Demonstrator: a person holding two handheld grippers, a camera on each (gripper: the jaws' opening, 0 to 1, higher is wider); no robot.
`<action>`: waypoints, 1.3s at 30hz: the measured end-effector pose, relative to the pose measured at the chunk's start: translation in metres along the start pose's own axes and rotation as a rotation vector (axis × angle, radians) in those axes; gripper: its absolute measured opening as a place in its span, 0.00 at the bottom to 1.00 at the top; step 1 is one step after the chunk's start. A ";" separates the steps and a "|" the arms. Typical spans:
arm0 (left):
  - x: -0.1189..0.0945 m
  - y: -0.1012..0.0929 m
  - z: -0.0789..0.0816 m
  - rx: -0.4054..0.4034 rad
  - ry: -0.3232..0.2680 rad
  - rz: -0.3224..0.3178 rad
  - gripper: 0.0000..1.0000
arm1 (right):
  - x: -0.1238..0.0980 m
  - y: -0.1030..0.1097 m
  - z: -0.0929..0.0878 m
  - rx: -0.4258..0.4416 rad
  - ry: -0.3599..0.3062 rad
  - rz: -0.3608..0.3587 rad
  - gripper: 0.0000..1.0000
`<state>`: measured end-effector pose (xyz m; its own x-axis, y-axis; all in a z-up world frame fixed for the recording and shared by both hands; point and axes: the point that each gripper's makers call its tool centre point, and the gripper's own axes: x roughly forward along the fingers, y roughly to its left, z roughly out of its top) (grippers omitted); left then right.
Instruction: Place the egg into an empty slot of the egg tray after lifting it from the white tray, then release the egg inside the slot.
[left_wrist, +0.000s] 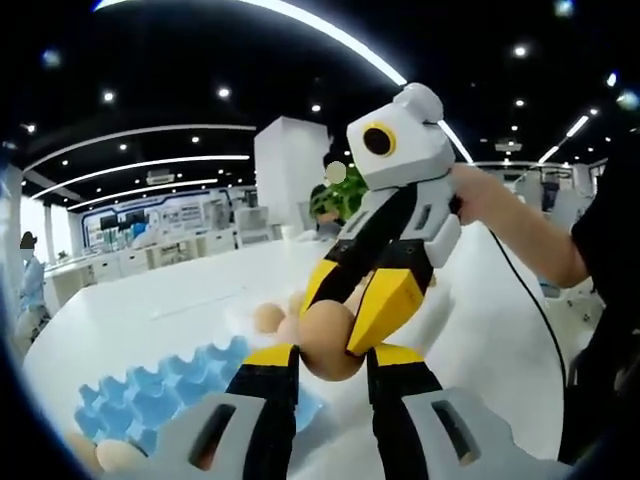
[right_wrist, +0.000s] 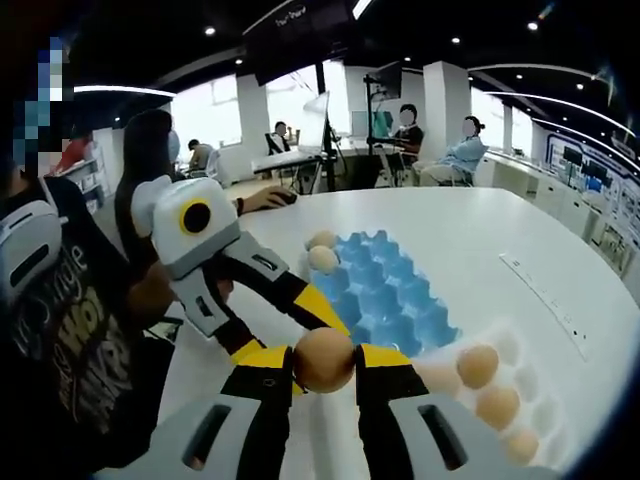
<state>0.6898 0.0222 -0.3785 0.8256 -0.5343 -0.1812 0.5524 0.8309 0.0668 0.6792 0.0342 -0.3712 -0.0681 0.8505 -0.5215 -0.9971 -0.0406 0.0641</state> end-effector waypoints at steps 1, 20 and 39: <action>0.000 0.000 0.000 0.006 -0.001 0.004 0.27 | 0.000 0.000 -0.001 -0.001 0.001 -0.002 0.26; 0.003 -0.001 -0.006 -0.050 -0.005 -0.001 0.26 | -0.014 -0.024 -0.006 0.005 -0.095 -0.133 0.29; 0.006 0.012 -0.004 -0.081 -0.028 -0.016 0.26 | -0.031 -0.053 -0.031 0.099 -0.165 -0.235 0.29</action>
<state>0.7010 0.0290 -0.3831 0.8204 -0.5508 -0.1535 0.5552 0.8315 -0.0161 0.7334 -0.0064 -0.3845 0.1782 0.9048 -0.3867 -0.9764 0.2115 0.0448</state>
